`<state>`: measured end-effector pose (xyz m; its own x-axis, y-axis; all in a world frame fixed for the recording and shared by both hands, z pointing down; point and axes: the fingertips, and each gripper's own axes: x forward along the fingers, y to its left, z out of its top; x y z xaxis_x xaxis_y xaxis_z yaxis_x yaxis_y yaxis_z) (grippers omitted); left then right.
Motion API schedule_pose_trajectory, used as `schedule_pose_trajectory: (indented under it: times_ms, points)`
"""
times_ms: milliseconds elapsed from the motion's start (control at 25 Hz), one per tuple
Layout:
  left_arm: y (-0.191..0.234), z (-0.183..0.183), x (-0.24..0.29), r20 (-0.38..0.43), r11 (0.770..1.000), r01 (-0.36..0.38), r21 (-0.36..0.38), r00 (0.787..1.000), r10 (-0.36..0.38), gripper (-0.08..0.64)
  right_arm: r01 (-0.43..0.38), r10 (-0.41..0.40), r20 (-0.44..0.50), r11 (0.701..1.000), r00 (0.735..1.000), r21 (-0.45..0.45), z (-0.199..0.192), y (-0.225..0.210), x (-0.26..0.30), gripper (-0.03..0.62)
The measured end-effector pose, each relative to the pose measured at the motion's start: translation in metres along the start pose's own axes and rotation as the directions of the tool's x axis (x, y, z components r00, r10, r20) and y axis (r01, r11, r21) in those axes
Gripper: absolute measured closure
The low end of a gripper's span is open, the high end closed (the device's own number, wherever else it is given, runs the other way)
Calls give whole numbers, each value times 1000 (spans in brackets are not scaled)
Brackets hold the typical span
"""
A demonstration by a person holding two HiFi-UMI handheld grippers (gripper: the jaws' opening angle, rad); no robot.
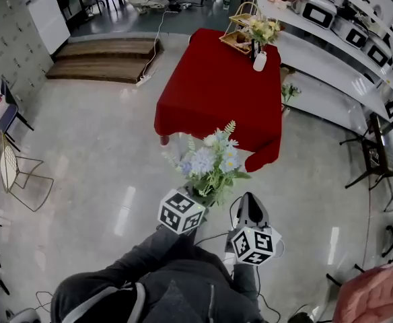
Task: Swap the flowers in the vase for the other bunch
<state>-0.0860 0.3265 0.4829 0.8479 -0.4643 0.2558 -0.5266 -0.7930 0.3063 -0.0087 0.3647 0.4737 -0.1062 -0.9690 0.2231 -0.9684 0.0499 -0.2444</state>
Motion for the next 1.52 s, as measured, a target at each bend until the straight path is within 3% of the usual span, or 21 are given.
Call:
schedule_pose_trajectory:
  times_ms: [480, 880, 1520]
  points:
    - [72, 61, 65, 16, 1000, -7, -16, 1000, 8, 531, -38, 37, -17, 999, 999, -20, 49, -16, 109, 580]
    - [145, 114, 99, 38, 1000, -6, -15, 999, 7, 531, -20, 20, -12, 1000, 1000, -23, 82, -18, 188, 580]
    - [216, 144, 158, 26, 999, 37, -11, 999, -37, 531, 4, -5, -30, 1000, 1000, -27, 98, -34, 287, 580]
